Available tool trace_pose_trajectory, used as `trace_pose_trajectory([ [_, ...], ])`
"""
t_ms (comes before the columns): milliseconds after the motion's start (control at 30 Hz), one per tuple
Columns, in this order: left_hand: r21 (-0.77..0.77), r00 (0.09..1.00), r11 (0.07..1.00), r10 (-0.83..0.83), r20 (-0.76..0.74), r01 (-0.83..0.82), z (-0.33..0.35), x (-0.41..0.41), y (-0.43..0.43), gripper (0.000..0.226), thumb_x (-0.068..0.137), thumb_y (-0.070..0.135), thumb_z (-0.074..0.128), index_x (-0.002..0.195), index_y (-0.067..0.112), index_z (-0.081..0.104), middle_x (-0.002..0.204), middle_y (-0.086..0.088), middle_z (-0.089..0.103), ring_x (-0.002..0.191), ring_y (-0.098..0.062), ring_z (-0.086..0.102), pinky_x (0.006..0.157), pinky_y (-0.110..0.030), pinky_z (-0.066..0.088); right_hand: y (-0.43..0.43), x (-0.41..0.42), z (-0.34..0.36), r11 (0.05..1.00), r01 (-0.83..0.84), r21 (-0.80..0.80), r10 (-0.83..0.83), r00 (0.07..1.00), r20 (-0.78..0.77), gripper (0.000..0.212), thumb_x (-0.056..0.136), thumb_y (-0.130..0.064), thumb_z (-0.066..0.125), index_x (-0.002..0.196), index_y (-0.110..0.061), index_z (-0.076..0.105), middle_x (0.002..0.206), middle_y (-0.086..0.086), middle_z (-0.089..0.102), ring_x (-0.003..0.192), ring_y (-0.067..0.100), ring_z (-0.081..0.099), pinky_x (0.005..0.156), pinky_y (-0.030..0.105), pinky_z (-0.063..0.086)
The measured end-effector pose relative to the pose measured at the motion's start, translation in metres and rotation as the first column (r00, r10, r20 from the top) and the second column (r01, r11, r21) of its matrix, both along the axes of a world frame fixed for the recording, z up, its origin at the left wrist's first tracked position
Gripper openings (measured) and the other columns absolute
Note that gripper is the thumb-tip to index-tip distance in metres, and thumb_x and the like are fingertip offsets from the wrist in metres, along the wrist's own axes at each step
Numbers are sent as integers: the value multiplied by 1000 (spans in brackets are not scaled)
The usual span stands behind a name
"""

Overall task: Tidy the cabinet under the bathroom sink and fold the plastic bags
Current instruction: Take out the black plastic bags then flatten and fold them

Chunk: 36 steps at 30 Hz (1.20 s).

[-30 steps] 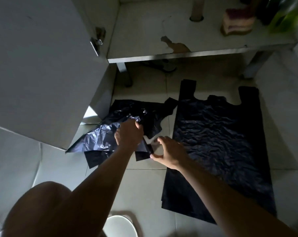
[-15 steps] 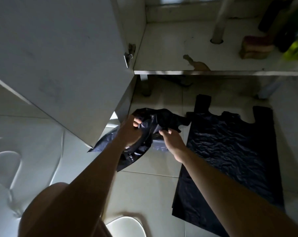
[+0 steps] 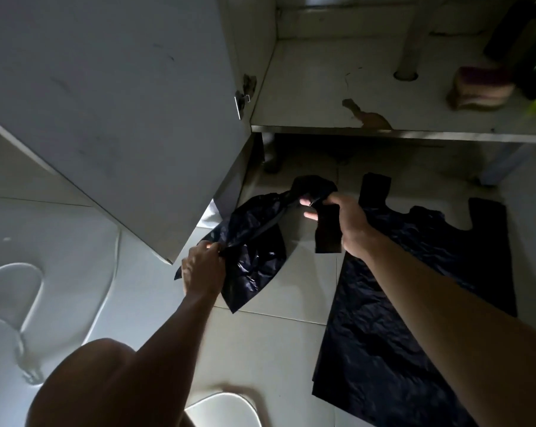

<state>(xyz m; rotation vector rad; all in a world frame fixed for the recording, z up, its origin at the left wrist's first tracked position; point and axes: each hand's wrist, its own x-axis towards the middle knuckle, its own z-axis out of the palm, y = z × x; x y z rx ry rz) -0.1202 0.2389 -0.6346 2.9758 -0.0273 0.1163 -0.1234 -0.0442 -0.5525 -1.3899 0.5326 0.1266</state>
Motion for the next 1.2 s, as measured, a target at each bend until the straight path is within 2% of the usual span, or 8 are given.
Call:
trace_pose_trajectory([
  [100, -49, 998, 998, 38, -49, -40, 23, 4, -12, 20, 93, 28, 61, 109, 19, 70, 102, -12, 71, 94, -36, 68, 77, -42, 53, -11, 1, -16, 816, -140, -561, 36, 981, -193, 48, 93, -44, 49, 118, -5, 58, 101, 16, 63, 86, 33, 61, 74, 36, 44],
  [267, -127, 930, 992, -50, -364, 4, 64, 48, -39, 52, 72, 60, 77, 89, 11, 70, 88, -7, 69, 91, -27, 69, 74, -31, 50, 0, -41, -29, 236, -571, -786, 142, 821, -554, 73, 91, -60, 47, 145, -14, 30, 133, 12, 56, 120, 39, 56, 105, 56, 36],
  [433, -272, 893, 962, -105, -437, -20, 113, 67, -75, 49, 65, 53, 85, 78, 7, 74, 75, -6, 71, 75, -21, 69, 73, -32, 55, 40, -47, -6, 545, -633, -550, 550, 765, -335, 40, 59, -62, 60, 70, -24, 57, 68, -11, 61, 68, 9, 60, 65, 32, 41],
  [533, -249, 894, 968, -90, -439, -25, 123, 65, -81, 50, 67, 54, 84, 82, 8, 74, 73, -4, 70, 78, -22, 69, 66, -30, 51, 53, -49, 2, 775, -561, -290, 537, 827, -165, 64, 58, -67, 84, 109, -37, 60, 94, -22, 66, 88, 0, 62, 81, 26, 48],
  [633, -266, 892, 963, -87, -443, -38, 132, 62, -83, 53, 70, 55, 82, 87, 6, 74, 81, -8, 72, 82, -24, 70, 73, -34, 52, 58, -56, 16, 728, -597, -337, 568, 801, -190, 100, 56, -72, 83, 138, -34, 40, 125, -12, 58, 107, 7, 59, 78, 23, 51],
  [767, -268, 875, 963, -147, -461, 21, 147, 57, -87, 59, 71, 57, 80, 88, 0, 75, 87, -13, 72, 87, -27, 68, 78, -37, 53, 67, -54, 12, 627, -476, -617, 484, 858, -170, 21, 87, -44, 67, 81, -25, 63, 76, -5, 66, 84, 18, 68, 61, 19, 40],
  [967, -408, 820, 912, -255, -512, 29, 177, 64, -65, 34, 61, 47, 90, 73, 17, 79, 67, 3, 68, 70, -12, 61, 61, -24, 43, 23, -42, 22, 649, -380, -659, 356, 917, -178, 24, 97, -27, 55, 96, -9, 71, 96, 14, 73, 95, 29, 67, 71, 29, 41],
  [1200, -82, 963, 995, -74, -259, 54, 196, 85, -65, 48, 81, 43, 74, 113, 9, 65, 119, -13, 62, 106, -30, 61, 84, -32, 48, -51, -33, 77, 789, -9, -615, -24, 999, -46, 23, 90, -30, 63, 78, -11, 65, 74, 11, 62, 71, 29, 62, 58, 32, 38],
])
